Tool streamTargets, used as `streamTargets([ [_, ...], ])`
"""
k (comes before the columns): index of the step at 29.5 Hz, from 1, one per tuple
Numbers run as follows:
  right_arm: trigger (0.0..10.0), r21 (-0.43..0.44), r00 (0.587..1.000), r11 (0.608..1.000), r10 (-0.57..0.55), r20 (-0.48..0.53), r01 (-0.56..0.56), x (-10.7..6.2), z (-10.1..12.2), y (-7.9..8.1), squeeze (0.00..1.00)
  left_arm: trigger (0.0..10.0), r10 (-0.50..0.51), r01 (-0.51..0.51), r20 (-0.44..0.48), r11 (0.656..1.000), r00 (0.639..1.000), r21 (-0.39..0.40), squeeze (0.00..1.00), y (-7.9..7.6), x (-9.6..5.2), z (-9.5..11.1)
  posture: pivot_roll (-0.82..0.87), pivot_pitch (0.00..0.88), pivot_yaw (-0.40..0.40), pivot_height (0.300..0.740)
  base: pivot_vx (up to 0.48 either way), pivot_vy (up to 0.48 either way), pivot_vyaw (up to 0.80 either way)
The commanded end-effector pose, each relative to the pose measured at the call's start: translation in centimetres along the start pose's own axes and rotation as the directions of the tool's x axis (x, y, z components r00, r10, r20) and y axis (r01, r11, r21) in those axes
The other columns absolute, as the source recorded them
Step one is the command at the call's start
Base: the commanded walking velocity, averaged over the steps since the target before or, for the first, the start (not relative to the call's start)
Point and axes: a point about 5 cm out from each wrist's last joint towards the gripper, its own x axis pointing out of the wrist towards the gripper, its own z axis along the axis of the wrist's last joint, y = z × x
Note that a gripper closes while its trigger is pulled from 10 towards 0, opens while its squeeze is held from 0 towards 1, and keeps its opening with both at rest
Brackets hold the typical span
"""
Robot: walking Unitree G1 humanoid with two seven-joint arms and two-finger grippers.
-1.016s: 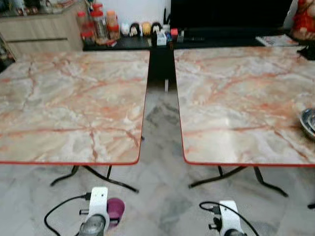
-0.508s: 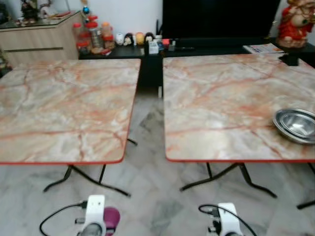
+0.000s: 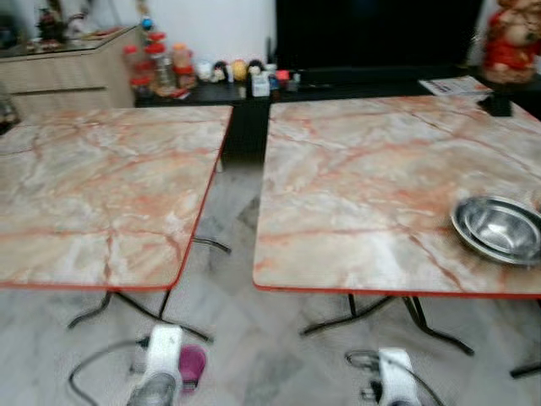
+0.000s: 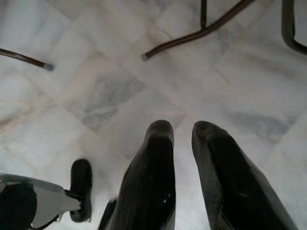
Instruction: Setting the table
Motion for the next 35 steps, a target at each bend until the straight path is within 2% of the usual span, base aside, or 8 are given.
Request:
streamTargets([
  [1, 10.0, -0.015, 0.999, 0.999, -0.031, -0.016, 0.03, -0.2, -0.6, -1.2, 0.0, 10.0, -0.035, 0.035, 0.032, 0.999, 0.999, -0.004, 0.0, -1.3, 0.1, 0.9, -0.06, 0.0, 0.022, 0.74, 0.311, -0.337, 0.4],
  [7, 10.0, 0.016, 0.999, 0.999, -0.035, -0.016, 0.035, -0.3, -0.6, -1.3, 0.0, 10.0, -0.04, 0.041, 0.033, 0.999, 0.999, -0.009, 0.0, -1.3, 0.1, 0.9, -0.06, 0.0, 0.017, 0.74, 0.312, -0.335, 0.38],
  [15, 10.0, -0.006, 0.996, 0.997, -0.072, -0.058, 0.072, -0.3, -1.0, -1.7, 0.0, 10.0, -0.062, 0.063, 0.026, 0.997, 0.998, -0.032, 0.0, -1.4, 0.0, 0.5, -0.05, 0.0, 0.014, 0.74, 0.283, -0.349, 0.0],
  [20, 10.0, -0.001, 0.996, 0.998, -0.062, -0.057, 0.062, -0.3, -1.0, -1.5, 0.0, 10.0, -0.099, 0.099, -0.006, 0.995, 0.995, -0.004, 0.0, -1.4, -0.2, -0.5, -0.05, 0.0, 0.018, 0.74, 0.0, 0.0, 0.0],
  [23, 10.0, -0.002, 0.996, 0.998, -0.058, -0.062, 0.058, -0.3, -1.1, -1.3, 0.0, 10.0, -0.079, 0.079, -0.01, 0.997, 0.997, -0.002, 0.0, -0.6, -0.4, -1.0, -0.05, 0.0, 0.018, 0.74, 0.0, -0.32, 0.0],
  [29, 10.0, -0.001, 0.996, 0.999, -0.054, -0.066, 0.054, -0.3, -1.2, -1.1, 0.0, 10.0, -0.065, 0.065, -0.007, 0.998, 0.998, -0.006, 0.0, -0.1, -0.3, -0.8, -0.05, 0.0, 0.02, 0.74, 0.0, -0.46, 0.0],
  [35, 10.0, 0.002, 0.996, 0.998, -0.055, -0.068, 0.055, -0.3, -1.2, -1.1, 0.0, 10.0, -0.074, 0.074, 0.006, 0.997, 0.997, 0.005, 0.0, -0.3, -0.1, -0.3, -0.05, 0.0, 0.023, 0.74, 0.0, -0.439, 0.0],
])
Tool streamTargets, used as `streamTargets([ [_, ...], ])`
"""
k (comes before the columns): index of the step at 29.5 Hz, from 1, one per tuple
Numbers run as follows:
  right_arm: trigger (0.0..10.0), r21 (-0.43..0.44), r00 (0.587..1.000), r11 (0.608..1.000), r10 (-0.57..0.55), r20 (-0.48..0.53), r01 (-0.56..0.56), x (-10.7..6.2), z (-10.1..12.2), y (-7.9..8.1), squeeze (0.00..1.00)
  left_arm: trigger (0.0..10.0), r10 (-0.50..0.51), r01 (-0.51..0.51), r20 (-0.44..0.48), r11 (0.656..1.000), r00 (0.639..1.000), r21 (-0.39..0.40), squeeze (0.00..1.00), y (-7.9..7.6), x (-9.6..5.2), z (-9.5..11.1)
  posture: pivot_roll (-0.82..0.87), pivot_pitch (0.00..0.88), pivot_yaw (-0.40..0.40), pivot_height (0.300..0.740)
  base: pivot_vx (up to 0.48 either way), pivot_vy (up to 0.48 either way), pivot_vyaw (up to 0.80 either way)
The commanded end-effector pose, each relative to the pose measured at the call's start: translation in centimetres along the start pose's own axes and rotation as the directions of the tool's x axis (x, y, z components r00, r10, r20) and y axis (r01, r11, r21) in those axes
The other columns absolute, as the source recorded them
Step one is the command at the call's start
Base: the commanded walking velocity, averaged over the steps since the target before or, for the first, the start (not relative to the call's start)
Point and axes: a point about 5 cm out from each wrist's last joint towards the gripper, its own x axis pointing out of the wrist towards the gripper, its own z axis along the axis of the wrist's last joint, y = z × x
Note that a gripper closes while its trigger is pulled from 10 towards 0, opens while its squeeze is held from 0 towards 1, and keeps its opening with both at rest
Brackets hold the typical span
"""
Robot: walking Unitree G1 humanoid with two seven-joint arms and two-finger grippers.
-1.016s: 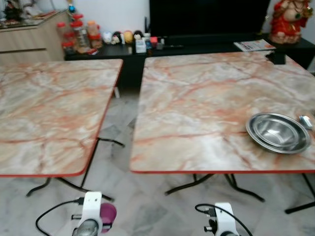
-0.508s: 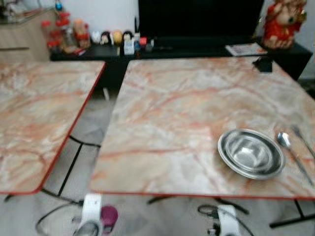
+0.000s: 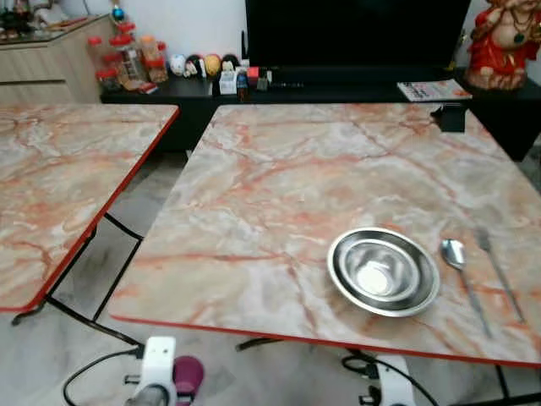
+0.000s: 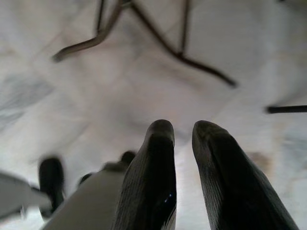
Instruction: Setting the table
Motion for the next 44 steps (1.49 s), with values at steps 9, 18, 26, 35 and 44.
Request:
streamTargets([
  [9, 10.0, 0.009, 1.0, 1.0, 0.019, -0.004, -0.019, 0.0, 0.0, 0.9, 0.0, 10.0, 0.013, -0.013, 0.001, 1.0, 1.0, 0.016, 0.0, 0.6, 0.1, 0.3, -0.05, 0.0, 0.021, 0.74, 0.0, 0.0, 0.0],
  [18, 10.0, 0.006, 1.0, 1.0, 0.016, -0.009, -0.016, 0.0, -0.1, 0.7, 0.0, 10.0, 0.018, -0.018, -0.022, 1.0, 1.0, 0.004, 0.0, 0.7, -0.3, -1.0, -0.05, 0.0, 0.013, 0.74, 0.0, 0.0, 0.0],
  [26, 10.0, 0.045, 0.999, 0.998, 0.04, -0.01, -0.04, 0.0, -0.2, 0.9, 0.0, 10.0, 0.036, -0.036, -0.04, 0.999, 0.999, 0.008, 0.0, 1.0, -0.6, -1.8, -0.05, 0.0, 0.009, 0.74, 0.0, -0.143, -0.09],
  [35, 10.0, 0.024, 0.999, 0.999, 0.032, -0.009, -0.032, 0.0, -0.2, 0.8, 0.0, 10.0, 0.027, -0.026, -0.038, 1.0, 0.999, 0.008, 0.0, 0.9, -0.6, -1.6, -0.05, 0.0, 0.009, 0.74, 0.0, -0.424, -0.24],
  [44, 10.0, 0.009, 0.999, 0.999, 0.039, -0.017, -0.038, 0.0, -0.2, 0.8, 0.0, 10.0, 0.039, -0.039, -0.036, 0.999, 0.999, 0.001, 0.0, 1.3, -0.7, -1.8, -0.05, 0.0, 0.001, 0.74, 0.0, -0.07, 0.0],
])
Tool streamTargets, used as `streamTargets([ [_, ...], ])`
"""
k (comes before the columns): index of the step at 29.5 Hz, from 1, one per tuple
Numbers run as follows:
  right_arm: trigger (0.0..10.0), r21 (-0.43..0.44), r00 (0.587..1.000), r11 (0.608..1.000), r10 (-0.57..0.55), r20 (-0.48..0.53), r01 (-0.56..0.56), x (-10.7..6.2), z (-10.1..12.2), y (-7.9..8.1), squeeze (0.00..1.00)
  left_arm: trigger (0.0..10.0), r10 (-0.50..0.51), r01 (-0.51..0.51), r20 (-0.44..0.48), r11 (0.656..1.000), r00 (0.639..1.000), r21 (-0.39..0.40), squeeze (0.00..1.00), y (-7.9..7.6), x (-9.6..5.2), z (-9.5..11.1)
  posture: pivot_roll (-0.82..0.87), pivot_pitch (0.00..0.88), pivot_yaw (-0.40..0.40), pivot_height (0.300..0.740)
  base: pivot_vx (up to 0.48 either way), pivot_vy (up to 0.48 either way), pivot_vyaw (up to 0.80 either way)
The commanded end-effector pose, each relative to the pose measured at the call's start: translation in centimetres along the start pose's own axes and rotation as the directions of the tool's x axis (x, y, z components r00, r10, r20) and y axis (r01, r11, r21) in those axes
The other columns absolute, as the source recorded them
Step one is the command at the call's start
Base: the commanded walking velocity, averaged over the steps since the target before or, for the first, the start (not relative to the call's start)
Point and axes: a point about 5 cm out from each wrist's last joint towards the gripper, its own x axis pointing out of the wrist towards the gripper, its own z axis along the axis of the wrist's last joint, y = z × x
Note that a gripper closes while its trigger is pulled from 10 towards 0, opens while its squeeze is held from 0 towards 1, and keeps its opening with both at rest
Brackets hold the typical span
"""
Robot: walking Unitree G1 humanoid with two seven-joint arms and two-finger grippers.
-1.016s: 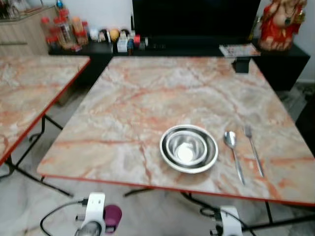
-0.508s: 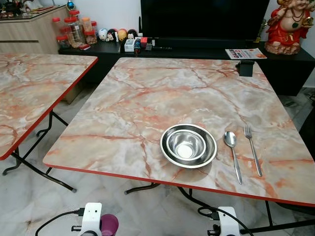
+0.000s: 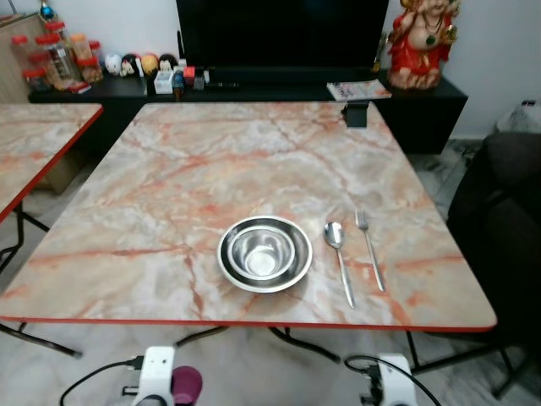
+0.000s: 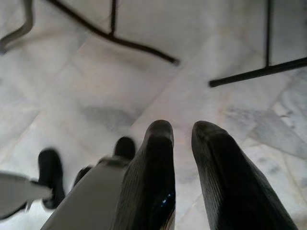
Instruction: Setting the table
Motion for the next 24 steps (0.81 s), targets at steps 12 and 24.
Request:
streamTargets([
  [12, 10.0, -0.016, 1.0, 1.0, 0.005, -0.008, -0.006, 0.0, 0.1, -0.2, 0.0, 10.0, 0.281, -0.283, -0.038, 0.958, 0.959, -0.05, 0.0, 3.7, -1.3, -2.5, -0.02, 0.0, -0.018, 0.74, 0.0, 0.0, 0.0],
  [24, 10.0, -0.069, 0.999, 0.997, 0.026, -0.027, -0.028, 0.1, 0.3, 0.0, 0.0, 10.0, 0.912, -0.895, 0.253, 0.38, 0.322, -0.232, 0.0, 17.2, -7.2, 4.6, 0.03, 0.0, -0.048, 0.74, 0.0, 0.0, 0.0],
])
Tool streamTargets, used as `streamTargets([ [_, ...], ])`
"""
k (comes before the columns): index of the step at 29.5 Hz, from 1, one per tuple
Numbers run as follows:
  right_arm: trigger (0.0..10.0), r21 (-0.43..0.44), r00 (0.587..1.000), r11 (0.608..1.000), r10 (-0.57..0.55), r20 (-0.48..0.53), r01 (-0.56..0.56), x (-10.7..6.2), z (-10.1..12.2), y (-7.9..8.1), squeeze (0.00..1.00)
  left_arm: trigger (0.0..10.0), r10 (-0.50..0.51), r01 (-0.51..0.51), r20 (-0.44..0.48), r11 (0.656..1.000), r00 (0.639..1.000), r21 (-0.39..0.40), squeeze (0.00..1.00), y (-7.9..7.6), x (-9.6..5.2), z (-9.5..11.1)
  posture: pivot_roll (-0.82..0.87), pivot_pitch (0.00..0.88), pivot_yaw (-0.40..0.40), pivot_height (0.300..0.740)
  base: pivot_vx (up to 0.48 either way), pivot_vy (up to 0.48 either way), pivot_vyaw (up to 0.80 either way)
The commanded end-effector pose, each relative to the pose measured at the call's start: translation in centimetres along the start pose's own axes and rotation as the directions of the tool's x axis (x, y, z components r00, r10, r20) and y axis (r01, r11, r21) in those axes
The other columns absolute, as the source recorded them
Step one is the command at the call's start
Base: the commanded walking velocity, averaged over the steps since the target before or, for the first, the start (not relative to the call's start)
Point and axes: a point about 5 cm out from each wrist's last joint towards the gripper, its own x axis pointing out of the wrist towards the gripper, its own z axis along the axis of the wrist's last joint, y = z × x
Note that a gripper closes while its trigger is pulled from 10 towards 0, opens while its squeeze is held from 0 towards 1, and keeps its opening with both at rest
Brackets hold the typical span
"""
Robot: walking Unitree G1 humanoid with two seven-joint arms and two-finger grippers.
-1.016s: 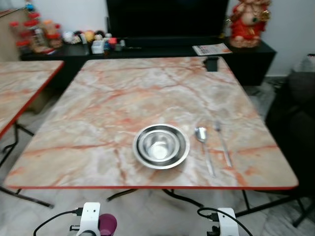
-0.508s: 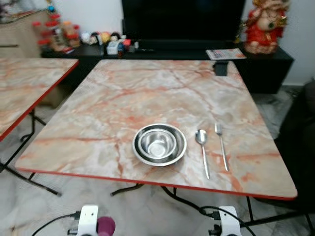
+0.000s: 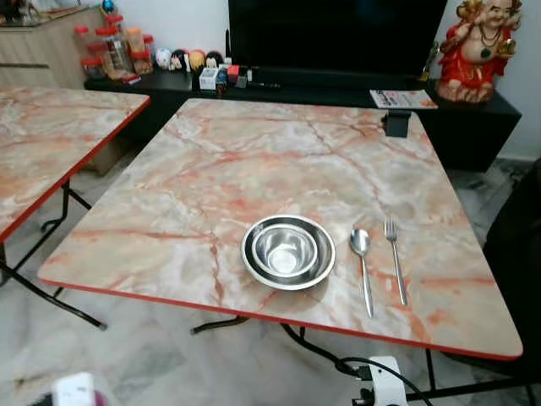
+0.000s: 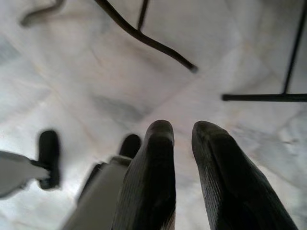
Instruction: Setting the table
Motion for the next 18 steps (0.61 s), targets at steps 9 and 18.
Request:
streamTargets([
  [9, 10.0, -0.008, 1.0, 1.0, 0.003, 0.015, -0.003, 0.1, 0.9, 0.1, 0.0, 10.0, 0.332, -0.216, 0.416, 0.929, 0.847, -0.302, 0.0, 5.0, 3.3, 15.0, 0.03, 0.0, -0.04, 0.74, 0.0, 0.0, 0.0],
  [18, 10.0, -0.002, 1.0, 1.0, -0.006, 0.005, 0.006, 0.1, 0.5, 0.1, 0.0, 10.0, -0.393, 0.693, 0.625, 0.629, 0.674, -0.352, 0.0, -4.8, -3.1, 25.5, 0.0, 0.0, -0.024, 0.74, 0.0, 0.0, 0.0],
])
